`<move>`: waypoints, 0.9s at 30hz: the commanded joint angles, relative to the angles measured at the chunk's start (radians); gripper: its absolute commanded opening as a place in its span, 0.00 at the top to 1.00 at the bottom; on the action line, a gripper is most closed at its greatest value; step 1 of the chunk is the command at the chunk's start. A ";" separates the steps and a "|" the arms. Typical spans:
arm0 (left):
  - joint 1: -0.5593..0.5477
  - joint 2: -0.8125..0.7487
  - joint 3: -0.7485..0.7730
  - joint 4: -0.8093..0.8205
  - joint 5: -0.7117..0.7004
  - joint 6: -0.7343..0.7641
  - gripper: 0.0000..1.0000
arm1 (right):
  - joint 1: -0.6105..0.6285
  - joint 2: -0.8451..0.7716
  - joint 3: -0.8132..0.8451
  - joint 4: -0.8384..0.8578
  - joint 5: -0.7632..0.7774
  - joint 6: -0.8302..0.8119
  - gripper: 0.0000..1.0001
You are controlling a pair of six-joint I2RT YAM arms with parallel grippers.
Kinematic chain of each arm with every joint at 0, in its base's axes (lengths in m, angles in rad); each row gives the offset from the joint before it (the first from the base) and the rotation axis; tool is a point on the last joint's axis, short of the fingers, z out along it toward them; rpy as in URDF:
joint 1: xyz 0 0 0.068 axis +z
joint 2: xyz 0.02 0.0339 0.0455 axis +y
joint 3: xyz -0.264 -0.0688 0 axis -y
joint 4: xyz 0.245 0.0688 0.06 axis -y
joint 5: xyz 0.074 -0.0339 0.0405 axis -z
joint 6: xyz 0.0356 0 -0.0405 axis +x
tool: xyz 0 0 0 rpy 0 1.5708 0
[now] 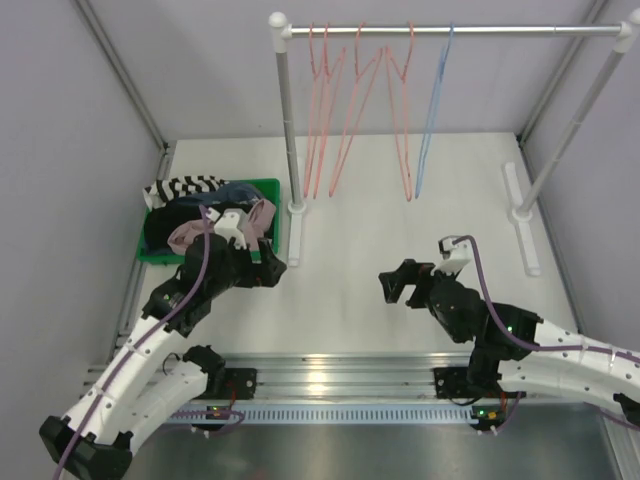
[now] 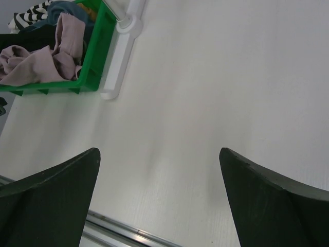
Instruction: Place the tank top on the hanger
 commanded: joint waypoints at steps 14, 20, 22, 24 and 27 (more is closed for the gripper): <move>0.016 0.291 0.266 -0.133 -0.596 -0.127 0.05 | 0.008 0.032 0.054 0.026 -0.098 -0.081 0.00; 0.119 0.450 0.274 -0.083 -0.537 -0.163 0.08 | 0.008 0.075 0.071 0.023 -0.152 -0.075 0.00; 0.128 0.495 0.269 -0.055 -0.534 -0.170 0.08 | 0.008 0.076 0.069 0.029 -0.170 -0.070 0.00; 0.137 0.530 0.262 0.000 -0.515 -0.159 0.08 | 0.008 0.075 0.059 0.040 -0.185 -0.069 0.00; 0.148 0.564 0.250 0.068 -0.491 -0.153 0.07 | 0.006 0.072 0.048 0.055 -0.214 -0.066 0.00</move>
